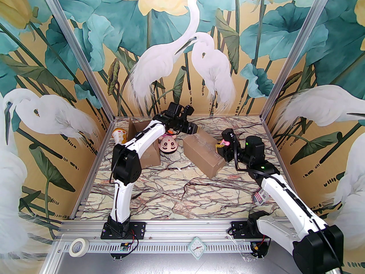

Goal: Unpack the express box

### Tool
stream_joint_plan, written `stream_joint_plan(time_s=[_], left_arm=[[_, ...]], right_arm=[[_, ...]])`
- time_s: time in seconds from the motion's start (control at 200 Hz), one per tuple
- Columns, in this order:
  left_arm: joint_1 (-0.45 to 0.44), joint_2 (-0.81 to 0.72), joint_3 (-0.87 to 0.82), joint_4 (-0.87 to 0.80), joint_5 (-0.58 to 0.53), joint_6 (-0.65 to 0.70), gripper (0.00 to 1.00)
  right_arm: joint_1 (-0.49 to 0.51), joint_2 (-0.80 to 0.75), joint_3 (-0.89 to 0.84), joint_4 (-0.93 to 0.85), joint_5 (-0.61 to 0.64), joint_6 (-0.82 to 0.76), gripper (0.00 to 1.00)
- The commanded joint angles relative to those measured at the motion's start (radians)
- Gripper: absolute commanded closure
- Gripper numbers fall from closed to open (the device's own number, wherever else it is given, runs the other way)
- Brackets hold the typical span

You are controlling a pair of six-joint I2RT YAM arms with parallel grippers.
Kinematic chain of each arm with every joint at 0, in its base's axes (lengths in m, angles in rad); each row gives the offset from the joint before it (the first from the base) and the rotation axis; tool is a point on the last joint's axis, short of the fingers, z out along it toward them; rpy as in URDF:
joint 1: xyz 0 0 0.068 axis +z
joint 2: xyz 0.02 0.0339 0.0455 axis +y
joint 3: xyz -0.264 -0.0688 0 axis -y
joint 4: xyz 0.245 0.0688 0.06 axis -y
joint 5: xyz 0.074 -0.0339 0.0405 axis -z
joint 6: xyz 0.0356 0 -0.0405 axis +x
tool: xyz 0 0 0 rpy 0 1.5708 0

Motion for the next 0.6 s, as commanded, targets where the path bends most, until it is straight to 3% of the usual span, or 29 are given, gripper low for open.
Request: stream_joint_plan(time_s=[0.0,0.105,0.295,0.595], left_arm=[[-0.006,0.032,0.039,-0.017,0.057,0.006,0.36],[-0.004,0.049,0.034,-0.018,0.054,0.006,0.43],[0.004,0.044,-0.006,0.018,0.050,-0.018,0.73],[0.007,0.048,-0.017,0.012,0.032,-0.017,0.98]], right_arm=[[0.000,0.019,0.024,-0.013,-0.015,-0.018,1.00],[0.000,0.025,0.026,-0.015,-0.014,-0.018,1.00],[0.000,0.029,0.032,-0.021,-0.011,-0.017,1.00],[0.000,0.017,0.030,-0.029,0.004,-0.010,1.00]])
